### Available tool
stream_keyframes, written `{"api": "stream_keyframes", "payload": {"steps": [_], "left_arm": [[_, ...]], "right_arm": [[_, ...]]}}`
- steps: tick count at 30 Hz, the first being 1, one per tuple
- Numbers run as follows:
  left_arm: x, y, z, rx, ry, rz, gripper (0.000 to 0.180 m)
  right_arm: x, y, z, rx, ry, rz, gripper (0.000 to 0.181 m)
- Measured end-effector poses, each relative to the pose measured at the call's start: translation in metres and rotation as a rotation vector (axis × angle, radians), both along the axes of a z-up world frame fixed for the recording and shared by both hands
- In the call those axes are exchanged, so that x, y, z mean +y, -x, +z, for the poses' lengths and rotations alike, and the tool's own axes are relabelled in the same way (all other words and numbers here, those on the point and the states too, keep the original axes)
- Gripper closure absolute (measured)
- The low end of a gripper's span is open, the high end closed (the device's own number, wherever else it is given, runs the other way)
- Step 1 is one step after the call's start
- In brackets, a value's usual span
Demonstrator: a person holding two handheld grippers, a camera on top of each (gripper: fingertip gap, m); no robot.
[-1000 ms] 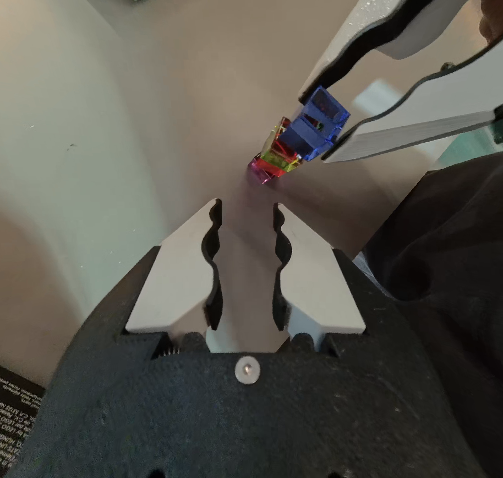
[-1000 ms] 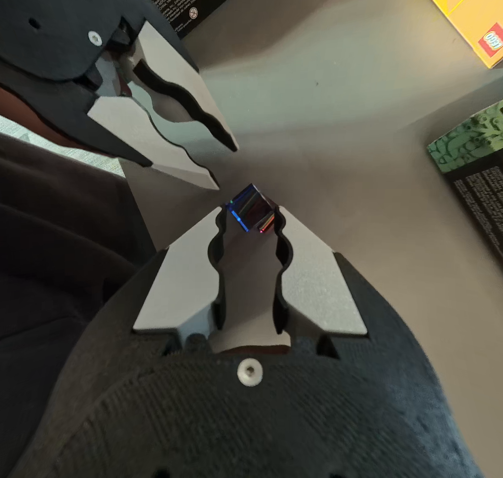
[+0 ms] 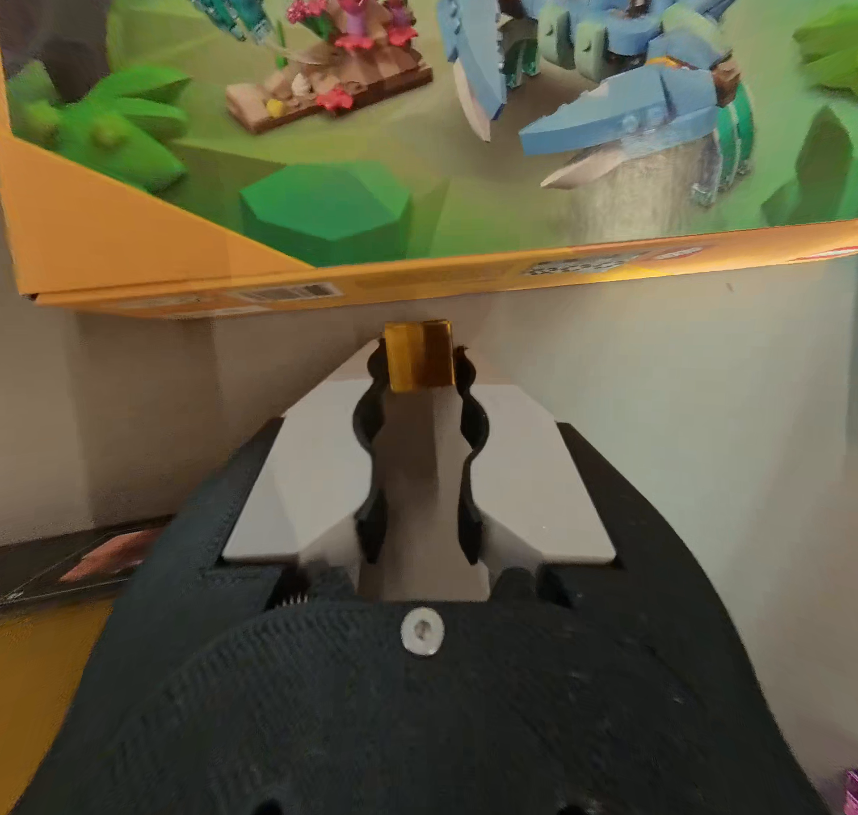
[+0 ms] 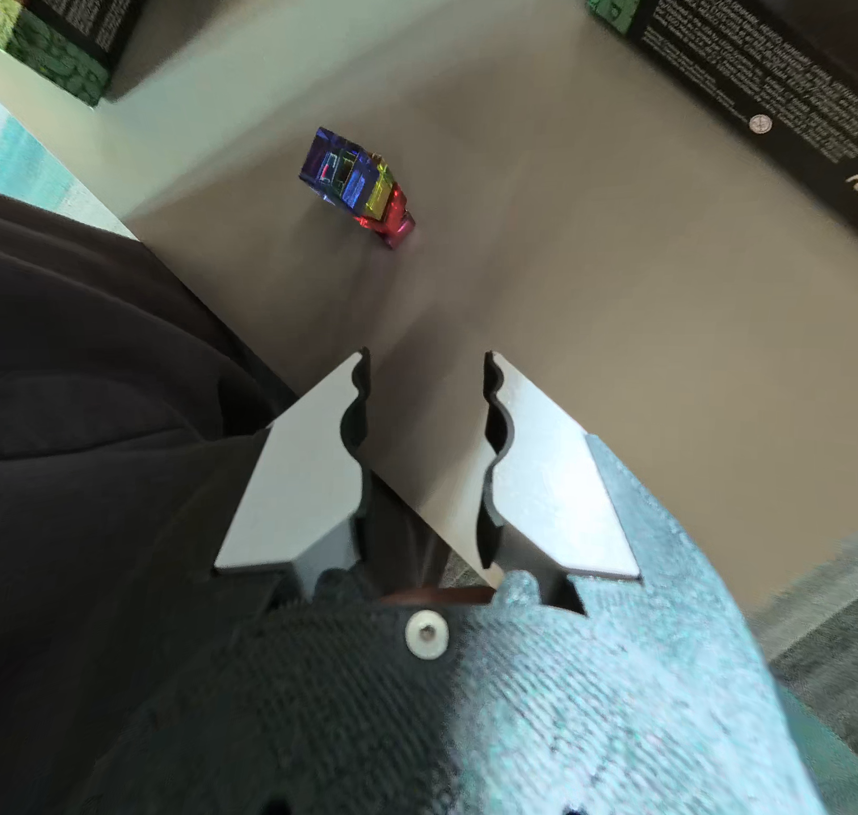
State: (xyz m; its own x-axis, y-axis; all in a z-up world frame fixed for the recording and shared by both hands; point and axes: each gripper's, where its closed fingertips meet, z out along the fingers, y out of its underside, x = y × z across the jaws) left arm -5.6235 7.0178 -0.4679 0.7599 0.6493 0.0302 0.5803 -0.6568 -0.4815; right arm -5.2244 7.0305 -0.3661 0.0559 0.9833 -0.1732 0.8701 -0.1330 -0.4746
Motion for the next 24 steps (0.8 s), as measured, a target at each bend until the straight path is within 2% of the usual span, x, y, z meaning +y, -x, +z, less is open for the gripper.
{"api": "stream_keyframes", "payload": {"steps": [3,7,13,15,17,20,24], "left_arm": [[0.001,-0.011,0.012,-0.004,-0.04,-0.029,0.154],[-0.003,-0.051,0.058,0.025,-0.154,-0.139,0.154],[-0.01,-0.219,0.126,-0.113,-0.309,-0.678,0.154],[-0.024,-0.273,0.131,-0.144,-0.304,-0.871,0.154],[-0.031,-0.303,0.131,-0.123,-0.288,-0.969,0.154],[-0.029,-0.315,0.125,-0.092,-0.27,-0.998,0.154],[-0.023,-0.317,0.119,-0.127,-0.263,-1.008,0.154]], "right_arm": [[0.002,0.003,0.001,0.015,0.038,-0.051,0.133],[0.004,0.007,-0.001,0.023,0.044,-0.068,0.134],[0.001,0.011,-0.009,0.023,0.057,-0.056,0.134],[-0.001,0.014,-0.011,0.024,0.054,-0.046,0.135],[-0.001,0.017,-0.01,0.028,0.045,-0.037,0.135],[-0.004,0.018,-0.008,0.037,0.037,-0.035,0.136],[-0.007,0.01,-0.008,0.033,0.03,-0.041,0.136]]}}
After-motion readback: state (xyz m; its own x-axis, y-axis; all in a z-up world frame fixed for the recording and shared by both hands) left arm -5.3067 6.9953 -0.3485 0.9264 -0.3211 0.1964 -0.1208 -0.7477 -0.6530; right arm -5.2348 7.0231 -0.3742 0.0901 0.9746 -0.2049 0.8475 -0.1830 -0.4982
